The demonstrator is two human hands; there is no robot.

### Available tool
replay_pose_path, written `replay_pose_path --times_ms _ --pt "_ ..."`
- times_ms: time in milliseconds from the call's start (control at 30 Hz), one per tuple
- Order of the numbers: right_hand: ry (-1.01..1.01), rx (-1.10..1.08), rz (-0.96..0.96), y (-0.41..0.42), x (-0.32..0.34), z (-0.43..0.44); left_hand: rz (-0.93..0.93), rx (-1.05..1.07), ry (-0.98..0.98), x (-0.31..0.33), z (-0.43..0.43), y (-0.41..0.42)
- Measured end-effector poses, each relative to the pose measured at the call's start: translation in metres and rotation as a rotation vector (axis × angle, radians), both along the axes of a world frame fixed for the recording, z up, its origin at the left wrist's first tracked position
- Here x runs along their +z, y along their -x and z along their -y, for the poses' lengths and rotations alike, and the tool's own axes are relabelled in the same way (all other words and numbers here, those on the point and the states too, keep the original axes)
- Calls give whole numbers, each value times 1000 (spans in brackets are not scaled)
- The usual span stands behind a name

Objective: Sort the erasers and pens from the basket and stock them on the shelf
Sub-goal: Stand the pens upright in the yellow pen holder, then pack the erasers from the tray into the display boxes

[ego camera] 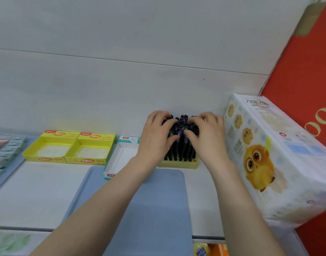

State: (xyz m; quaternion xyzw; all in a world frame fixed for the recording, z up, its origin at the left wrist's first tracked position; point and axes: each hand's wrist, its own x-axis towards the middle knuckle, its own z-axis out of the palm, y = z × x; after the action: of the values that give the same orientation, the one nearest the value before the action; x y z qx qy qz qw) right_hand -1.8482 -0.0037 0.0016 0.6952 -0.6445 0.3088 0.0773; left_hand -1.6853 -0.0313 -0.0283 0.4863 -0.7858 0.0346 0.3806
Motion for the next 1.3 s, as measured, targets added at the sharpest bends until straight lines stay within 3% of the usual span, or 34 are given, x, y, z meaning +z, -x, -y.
replay_pose_path --times_ms 67,167,333,500,733,900,1300 --pt "-59 -11 -51 1 -8 3 74 -34 -2 -6 5 1" --pt "-214 22 21 -7 -19 5 68 -101 -74 -11 8 3" --pt "-50 -1 -114 -6 -24 -2 26 -109 -42 -8 10 -3" --pt "-223 86 167 -4 -16 12 -9 -162 -213 -5 14 -8" --pt "-40 121 151 -3 -26 10 33 -217 -106 -3 18 -8" --pt "-133 151 290 -4 -24 17 -10 -200 -91 -11 12 -10" --pt "-19 179 165 -4 -31 27 -150 -151 -154 -9 -8 1"
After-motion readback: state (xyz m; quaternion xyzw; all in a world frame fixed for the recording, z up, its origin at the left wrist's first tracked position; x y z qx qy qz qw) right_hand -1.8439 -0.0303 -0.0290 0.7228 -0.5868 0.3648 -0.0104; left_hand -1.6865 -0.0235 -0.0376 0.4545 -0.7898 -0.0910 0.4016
